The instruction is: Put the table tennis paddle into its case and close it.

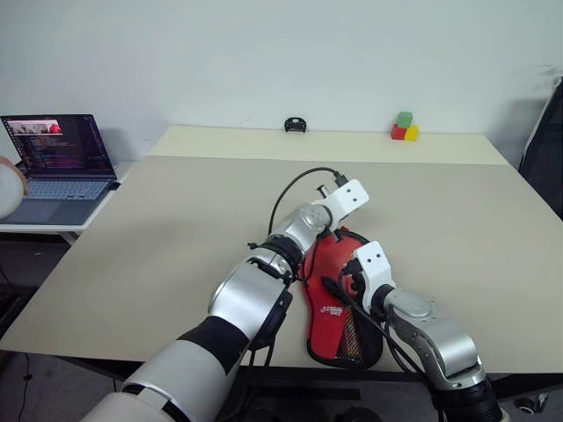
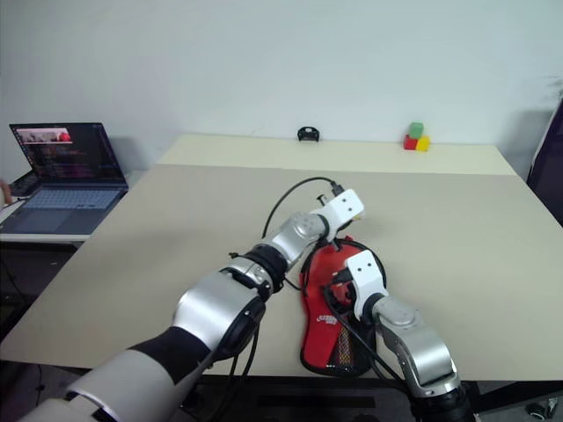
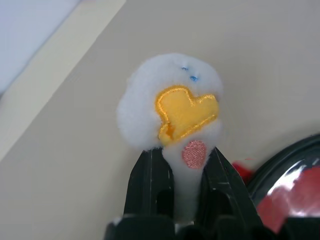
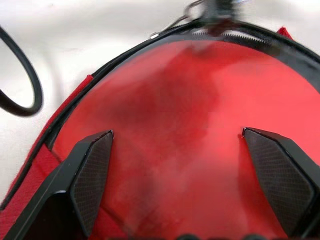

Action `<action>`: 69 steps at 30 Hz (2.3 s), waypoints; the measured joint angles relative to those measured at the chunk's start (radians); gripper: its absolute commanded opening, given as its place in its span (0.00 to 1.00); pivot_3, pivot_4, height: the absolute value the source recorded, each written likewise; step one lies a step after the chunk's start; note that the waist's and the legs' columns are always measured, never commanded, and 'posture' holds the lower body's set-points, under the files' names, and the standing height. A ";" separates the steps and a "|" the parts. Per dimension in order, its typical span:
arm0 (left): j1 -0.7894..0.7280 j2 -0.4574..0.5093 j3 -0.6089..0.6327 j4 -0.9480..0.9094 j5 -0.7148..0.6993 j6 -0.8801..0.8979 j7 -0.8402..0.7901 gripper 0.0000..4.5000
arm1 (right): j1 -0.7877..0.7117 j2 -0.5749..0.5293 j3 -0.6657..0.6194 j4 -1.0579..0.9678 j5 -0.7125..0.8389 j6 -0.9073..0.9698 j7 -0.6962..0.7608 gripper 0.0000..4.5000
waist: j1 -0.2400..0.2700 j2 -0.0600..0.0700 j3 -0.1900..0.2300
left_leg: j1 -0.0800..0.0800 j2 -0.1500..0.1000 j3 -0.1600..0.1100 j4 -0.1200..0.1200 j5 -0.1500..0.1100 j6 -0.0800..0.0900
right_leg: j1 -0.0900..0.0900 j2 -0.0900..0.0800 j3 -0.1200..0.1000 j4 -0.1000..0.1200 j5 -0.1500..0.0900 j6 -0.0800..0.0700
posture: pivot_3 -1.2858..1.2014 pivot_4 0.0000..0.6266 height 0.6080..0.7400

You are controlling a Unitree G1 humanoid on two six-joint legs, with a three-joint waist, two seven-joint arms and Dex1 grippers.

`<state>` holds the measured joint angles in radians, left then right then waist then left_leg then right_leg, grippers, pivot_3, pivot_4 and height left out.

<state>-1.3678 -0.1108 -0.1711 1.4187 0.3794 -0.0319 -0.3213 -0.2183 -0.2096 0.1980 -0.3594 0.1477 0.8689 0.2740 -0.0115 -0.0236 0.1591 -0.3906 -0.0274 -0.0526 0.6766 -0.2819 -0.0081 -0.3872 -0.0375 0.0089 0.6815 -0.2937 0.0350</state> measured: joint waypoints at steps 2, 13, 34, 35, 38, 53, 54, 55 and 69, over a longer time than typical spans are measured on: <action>-0.011 -0.019 -0.009 0.002 0.015 -0.003 0.003 0.04 | 0.006 0.003 -0.001 -0.013 -0.002 0.011 -0.010 1.00 | 0.004 0.000 0.000 | 0.000 0.000 0.000 0.000 0.000 0.000 | 0.000 0.000 0.000 0.000 0.000 0.000 | 0.52 0.24 1.00; -0.038 -0.048 -0.044 0.007 0.074 -0.054 0.032 0.04 | 0.017 0.023 -0.011 -0.032 -0.007 0.032 -0.035 1.00 | 0.012 0.000 0.000 | 0.000 -0.001 -0.001 0.000 0.000 0.000 | 0.000 0.000 -0.001 0.000 0.000 0.000 | 0.52 0.24 1.00; 0.078 -0.044 -0.127 -0.021 0.107 -0.044 -0.105 0.72 | -0.005 0.033 0.000 0.010 -0.010 0.033 -0.029 1.00 | 0.003 -0.002 -0.006 | 0.011 0.000 0.000 -0.002 0.000 0.001 | 0.010 0.001 -0.002 -0.001 -0.001 0.001 | 0.52 0.24 1.00; 0.078 -0.044 -0.124 -0.021 0.102 -0.044 -0.109 0.72 | -0.009 0.032 0.000 0.014 -0.010 0.033 -0.027 1.00 | 0.002 -0.002 -0.006 | 0.011 0.000 0.000 -0.002 0.000 0.001 | 0.010 0.001 -0.002 -0.001 -0.001 0.001 | 0.52 0.24 1.00; 0.078 -0.041 -0.105 -0.021 0.089 -0.043 -0.130 0.72 | -0.030 0.032 0.007 0.034 -0.010 0.033 -0.015 1.00 | -0.002 -0.002 -0.006 | 0.012 0.000 0.000 -0.001 0.000 0.000 | 0.010 0.001 -0.002 -0.001 -0.001 0.001 | 0.52 0.24 1.00; 0.044 0.180 0.042 -0.032 -0.029 -0.070 -0.102 0.72 | -0.087 0.003 -0.002 0.106 -0.002 0.012 0.065 1.00 | -0.020 -0.002 -0.006 | 0.015 0.002 0.000 -0.002 0.000 0.000 | 0.012 0.001 -0.002 0.000 0.000 0.001 | 0.52 0.24 1.00; 0.045 0.200 0.065 -0.035 -0.052 -0.075 -0.118 0.72 | -0.087 -0.004 -0.006 0.106 0.002 0.012 0.076 1.00 | -0.020 -0.002 -0.006 | 0.015 0.002 0.000 -0.002 0.000 0.000 | 0.012 0.001 -0.002 -0.001 0.000 0.001 | 0.52 0.24 1.00; 0.048 0.215 0.086 -0.040 -0.075 -0.081 -0.142 0.72 | -0.087 -0.011 -0.010 0.105 0.008 0.012 0.083 1.00 | -0.019 -0.002 -0.006 | 0.014 0.002 0.000 -0.002 0.000 0.000 | 0.012 0.001 -0.002 -0.001 0.000 0.001 | 0.52 0.24 1.00; 0.454 0.388 0.252 -0.512 -0.451 0.048 -0.738 0.72 | -0.070 -0.121 -0.084 0.023 0.111 0.078 0.183 1.00 | -0.016 -0.001 -0.006 | 0.008 0.003 -0.001 -0.003 0.000 0.000 | 0.007 -0.001 0.002 -0.003 0.000 0.000 | 0.52 0.24 1.00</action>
<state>-0.9136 0.2774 0.0810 0.9062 -0.0715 0.0160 -1.0596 -0.2885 -0.3306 0.1139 -0.3365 0.2588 0.9474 0.4573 -0.0277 -0.0248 0.1535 -0.3826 -0.0247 -0.0534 0.6734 -0.2823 -0.0082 -0.3803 -0.0389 0.0108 0.6786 -0.2939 0.0351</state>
